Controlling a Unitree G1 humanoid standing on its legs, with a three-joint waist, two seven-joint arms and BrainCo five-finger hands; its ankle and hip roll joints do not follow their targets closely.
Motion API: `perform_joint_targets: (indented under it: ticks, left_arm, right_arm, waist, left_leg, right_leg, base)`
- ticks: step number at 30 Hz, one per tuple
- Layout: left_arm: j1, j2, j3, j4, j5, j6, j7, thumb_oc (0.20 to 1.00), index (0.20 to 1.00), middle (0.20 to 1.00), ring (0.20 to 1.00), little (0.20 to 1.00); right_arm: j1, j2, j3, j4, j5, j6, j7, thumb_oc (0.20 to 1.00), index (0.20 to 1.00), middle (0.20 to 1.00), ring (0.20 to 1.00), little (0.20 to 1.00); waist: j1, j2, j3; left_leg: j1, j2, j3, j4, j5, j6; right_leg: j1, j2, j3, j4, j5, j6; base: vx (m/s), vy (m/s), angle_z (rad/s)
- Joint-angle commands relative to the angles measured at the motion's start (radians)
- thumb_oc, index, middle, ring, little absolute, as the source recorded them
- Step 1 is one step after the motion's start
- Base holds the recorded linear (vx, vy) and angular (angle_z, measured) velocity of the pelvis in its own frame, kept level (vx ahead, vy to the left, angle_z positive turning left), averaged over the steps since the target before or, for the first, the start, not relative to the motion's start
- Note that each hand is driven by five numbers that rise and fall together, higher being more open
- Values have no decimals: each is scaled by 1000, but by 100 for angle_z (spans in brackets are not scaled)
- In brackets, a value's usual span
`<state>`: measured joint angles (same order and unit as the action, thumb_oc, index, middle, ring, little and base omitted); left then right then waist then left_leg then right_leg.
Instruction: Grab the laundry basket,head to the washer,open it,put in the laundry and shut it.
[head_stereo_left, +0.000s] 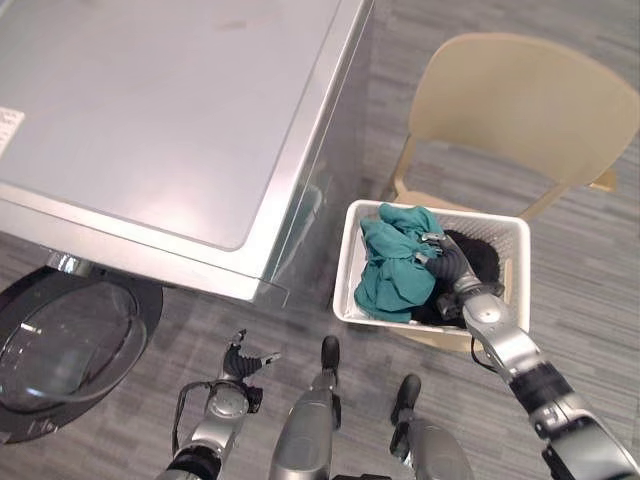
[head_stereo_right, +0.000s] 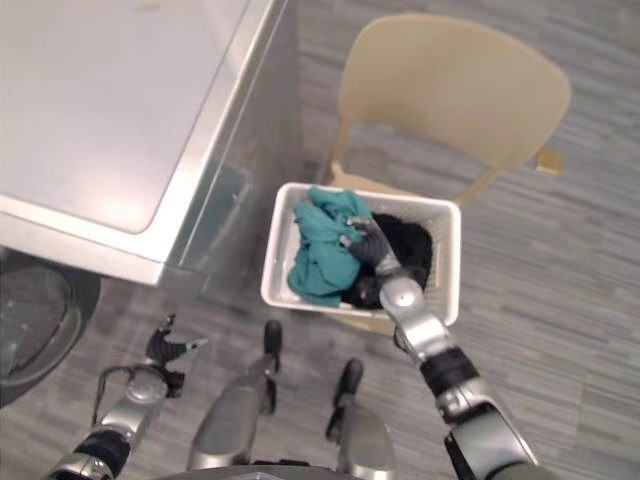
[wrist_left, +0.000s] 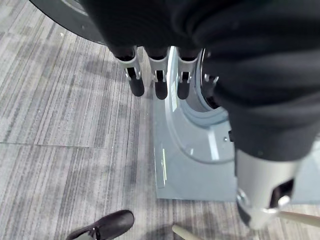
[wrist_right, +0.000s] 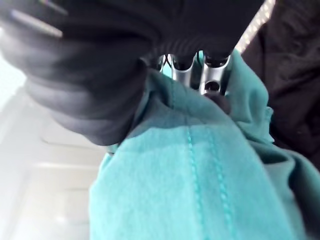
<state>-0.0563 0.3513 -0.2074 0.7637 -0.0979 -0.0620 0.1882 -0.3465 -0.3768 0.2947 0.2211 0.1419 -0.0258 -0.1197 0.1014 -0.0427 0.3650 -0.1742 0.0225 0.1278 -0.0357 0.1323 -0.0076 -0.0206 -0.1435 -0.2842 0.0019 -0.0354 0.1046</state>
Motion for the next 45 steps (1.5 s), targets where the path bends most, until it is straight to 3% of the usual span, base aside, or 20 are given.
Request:
perform_joint_targets:
  ticks: [1,6,11,13,15,16,19,20,21,23,24,27,29,30,31,32,33,35,38,45]
  left_arm:
    - [44,-1,14,5,-10,-1,-4,1000,1000,1000,1000,1000]
    - [138,-7,54,-107,-63,5,-33,1000,1000,1000,1000,1000]
    - [212,-4,69,-228,-91,2,-52,1000,1000,1000,1000,1000]
    - [221,9,64,-297,-87,-5,-53,1000,1000,1000,1000,1000]
    - [196,28,55,-332,-87,-16,-45,1000,1000,1000,1000,1000]
    - [161,46,45,-368,-94,-32,-36,1000,1000,1000,1000,1000]
    - [141,58,39,-416,-103,-43,-31,1000,1000,1000,1000,1000]
    - [137,66,37,-445,-108,-49,-28,1000,1000,1000,1000,1000]
    - [135,71,28,-474,-111,-55,-21,1000,1000,1000,1000,1000]
    - [130,83,27,-522,-102,-57,-29,1000,1000,1000,1000,1000]
    - [123,82,17,-569,-97,-56,-38,1000,1000,1000,1000,1000]
    - [113,76,14,-591,-93,-57,-37,1000,1000,1000,1000,1000]
    - [89,79,-11,-667,-55,-73,-71,1000,1000,1000,1000,1000]
    - [82,83,-23,-689,-36,-82,-81,1000,1000,1000,1000,1000]
    - [82,83,-23,-689,-36,-82,-81,1000,1000,1000,1000,1000]
    - [39,99,-73,-717,10,-104,-100,1000,1000,1000,1000,1000]
    - [0,109,-113,-717,61,-108,-98,1000,1000,1000,1000,1000]
    - [-58,110,-162,-727,113,-97,-89,1000,1000,1000,1000,1000]
    - [-127,94,-230,-703,164,-96,-68,1000,1000,1000,1000,1000]
    - [-244,9,-357,-629,158,-89,-52,1000,1000,1000,1000,1000]
  right_arm:
    - [-9,28,-5,-69,145,-107,43,200,200,200,200,200]
    - [105,92,-11,-279,342,-126,126,200,200,200,200,200]
    - [153,91,2,-379,372,-123,164,200,200,200,200,200]
    - [159,91,4,-404,375,-130,171,200,200,200,200,200]
    - [151,91,5,-413,376,-142,168,200,200,200,200,200]
    - [131,83,-5,-412,359,-156,151,200,200,200,200,200]
    - [111,78,-13,-409,336,-162,140,200,200,200,200,200]
    - [102,76,-18,-402,328,-164,132,200,200,200,200,200]
    - [94,74,-21,-401,321,-164,125,200,200,200,200,200]
    - [69,74,-15,-385,324,-163,118,200,200,200,200,200]
    - [61,52,-19,-371,306,-165,101,200,200,200,200,200]
    - [61,37,-23,-366,292,-161,96,200,200,200,200,200]
    - [105,5,-42,-374,268,-158,92,200,200,200,200,200]
    - [125,0,-46,-382,261,-160,97,200,200,200,200,200]
    - [125,0,-46,-382,261,-159,97,200,200,200,200,200]
    - [144,-3,-37,-373,254,-158,109,200,200,200,200,200]
    - [143,10,-28,-358,258,-158,113,200,200,200,200,200]
    - [157,42,-24,-335,290,-153,106,200,200,200,200,200]
    - [171,82,12,-315,351,-148,110,200,200,200,200,200]
    - [96,144,118,-296,420,-161,97,200,200,200,200,200]
  waist:
    - [-8,-4,-109]
    - [-29,-8,-200]
    - [-32,-12,-224]
    - [-32,-10,-216]
    - [-35,-10,-196]
    - [-33,-4,-185]
    - [-19,-1,-188]
    - [-11,-3,-191]
    - [-1,-13,-192]
    - [28,-13,-198]
    - [34,2,-194]
    - [21,11,-180]
    - [-32,3,-165]
    - [-48,-4,-172]
    - [-50,-2,-174]
    - [-83,-23,-195]
    - [-106,-16,-218]
    - [-140,3,-261]
    - [-160,-1,-290]
    - [-168,-15,-304]
  left_leg:
    - [19,19,23,15,-98,-39]
    - [116,18,43,4,-127,-34]
    - [165,25,49,5,-147,-28]
    - [178,31,52,5,-144,-22]
    - [159,41,35,16,-132,-19]
    - [130,53,14,29,-111,-19]
    - [90,67,-14,36,-83,-27]
    - [72,73,-28,37,-72,-33]
    - [47,78,-54,37,-52,-47]
    - [-10,107,-70,37,6,-96]
    - [-57,142,-85,3,74,-136]
    - [-72,150,-73,-22,83,-143]
    - [-40,147,25,40,13,-98]
    - [-25,137,38,97,-22,-92]
    - [-31,138,36,101,-22,-91]
    - [42,89,45,212,-164,-74]
    - [121,63,58,186,-203,-67]
    - [182,63,117,47,-168,-65]
    - [230,56,117,-50,-143,-69]
    - [257,61,137,-52,-152,-64]
  right_leg:
    - [-82,-53,24,33,34,50]
    - [-12,-42,44,29,16,53]
    - [12,-34,62,57,-1,52]
    - [-4,-30,86,129,-7,55]
    - [-33,-8,157,215,-19,59]
    - [-46,22,227,285,-46,50]
    - [-43,34,260,369,-53,39]
    - [-31,37,275,363,-59,38]
    - [27,59,293,301,-136,17]
    - [71,82,274,200,-172,-6]
    - [85,125,252,133,-190,-30]
    - [79,132,224,126,-180,-35]
    - [54,100,142,115,-149,-40]
    - [47,88,121,99,-131,-41]
    - [45,90,119,96,-128,-41]
    - [30,63,88,70,-96,-45]
    - [29,71,70,55,-86,-39]
    - [25,78,36,30,-58,-26]
    - [41,80,31,1,-41,-14]
    - [64,80,66,-33,-10,-1]
  base:
    - [68,3,-26]
    - [92,14,-12]
    - [54,18,-14]
    - [-72,-15,-20]
    - [-232,-93,-6]
    - [-388,-188,12]
    - [-265,-207,48]
    - [-146,-224,55]
    - [-230,-357,44]
    - [-336,-460,70]
    - [-322,-392,52]
    - [-273,-204,92]
    - [-434,-144,85]
    - [-271,-93,130]
    - [-263,-78,134]
    - [-178,-29,100]
    - [-179,-6,32]
    - [38,122,91]
    - [44,93,44]
    - [1,40,-12]
